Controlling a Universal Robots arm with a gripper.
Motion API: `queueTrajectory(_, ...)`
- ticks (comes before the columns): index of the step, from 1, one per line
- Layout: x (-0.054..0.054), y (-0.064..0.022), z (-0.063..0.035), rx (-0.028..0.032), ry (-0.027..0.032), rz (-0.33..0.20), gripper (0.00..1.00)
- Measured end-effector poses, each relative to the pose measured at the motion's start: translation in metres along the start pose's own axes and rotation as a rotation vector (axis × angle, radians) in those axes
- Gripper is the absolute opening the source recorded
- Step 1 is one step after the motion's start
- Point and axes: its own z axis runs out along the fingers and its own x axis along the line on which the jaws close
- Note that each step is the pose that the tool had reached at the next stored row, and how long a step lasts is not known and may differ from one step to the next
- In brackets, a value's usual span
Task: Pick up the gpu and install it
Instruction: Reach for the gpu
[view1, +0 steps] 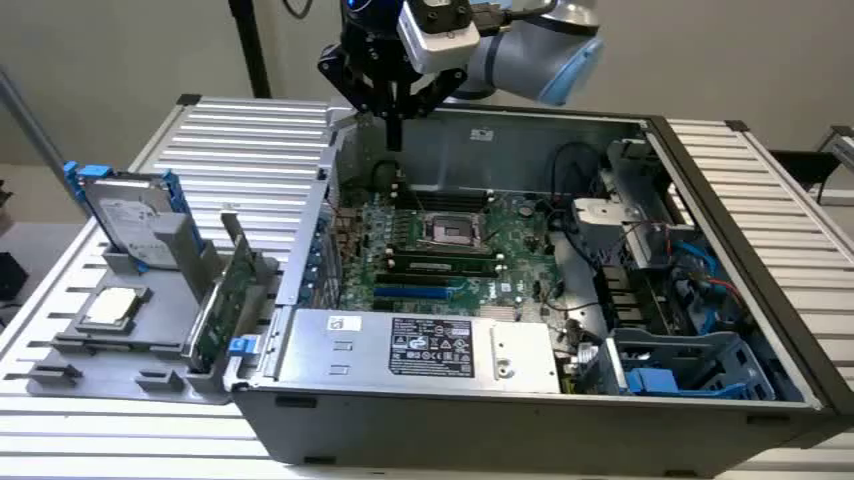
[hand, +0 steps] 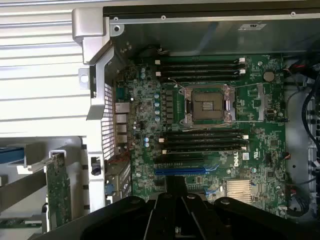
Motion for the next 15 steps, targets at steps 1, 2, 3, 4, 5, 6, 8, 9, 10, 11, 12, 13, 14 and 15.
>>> queueTrajectory(1,0.0000,0.0000,0.0000,0.0000,0.0000,0.000,0.11)
queueTrajectory(2,0.0000,0.0000,0.0000,0.0000,0.0000,0.000,0.11)
queueTrajectory(3,0.0000,0.0000,0.0000,0.0000,0.0000,0.000,0.11)
queueTrajectory(4,0.0000,0.0000,0.0000,-0.0001,0.0000,0.000,0.11)
queueTrajectory(5,0.0000,0.0000,0.0000,-0.0001,0.0000,0.000,0.11)
queueTrajectory(6,0.0000,0.0000,0.0000,0.0000,0.0000,0.000,0.11)
queueTrajectory(8,0.0000,0.0000,0.0000,0.0000,0.0000,0.000,0.11)
queueTrajectory(9,0.0000,0.0000,0.0000,0.0000,0.0000,0.000,0.11)
queueTrajectory(10,0.0000,0.0000,0.0000,0.0000,0.0000,0.000,0.11)
queueTrajectory(11,0.0000,0.0000,0.0000,0.0000,0.0000,0.000,0.11)
queueTrajectory(12,0.0000,0.0000,0.0000,0.0000,0.0000,0.000,0.11)
queueTrajectory(13,0.0001,-0.0001,0.0000,0.0000,0.0000,0.000,0.11)
queueTrajectory(14,0.0004,-0.0007,-0.0001,0.0002,0.0000,0.000,0.11)
queueTrajectory(15,0.0016,-0.0025,-0.0003,0.0003,0.0002,0.000,0.11)
